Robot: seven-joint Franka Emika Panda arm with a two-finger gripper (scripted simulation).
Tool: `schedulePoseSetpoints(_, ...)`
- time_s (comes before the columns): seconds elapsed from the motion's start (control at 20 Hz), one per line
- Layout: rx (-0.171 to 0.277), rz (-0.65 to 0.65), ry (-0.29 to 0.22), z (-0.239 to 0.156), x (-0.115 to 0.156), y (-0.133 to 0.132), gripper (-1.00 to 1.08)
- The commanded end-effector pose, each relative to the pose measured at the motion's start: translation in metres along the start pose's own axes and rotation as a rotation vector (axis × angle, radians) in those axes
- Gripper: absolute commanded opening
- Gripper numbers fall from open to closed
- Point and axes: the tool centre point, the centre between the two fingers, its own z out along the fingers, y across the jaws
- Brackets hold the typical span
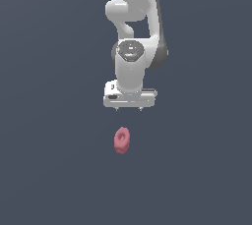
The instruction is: Pick up the object and move it to a goal position.
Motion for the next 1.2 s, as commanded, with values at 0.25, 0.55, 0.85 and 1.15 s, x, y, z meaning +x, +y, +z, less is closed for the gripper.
schedulePoseSetpoints(0.25,0.009,-0.027,0.017,-0.007,0.006,-0.012,1.00)
schedulePoseSetpoints(0.55,0.018,-0.057,0.034,-0.013,0.009,-0.025,1.00)
schedulePoseSetpoints(0.85,0.017,-0.040,0.033,-0.012,0.015,-0.022,1.00)
schedulePoseSetpoints(1.15,0.017,0.004,0.034,-0.008,0.032,-0.015,1.00)
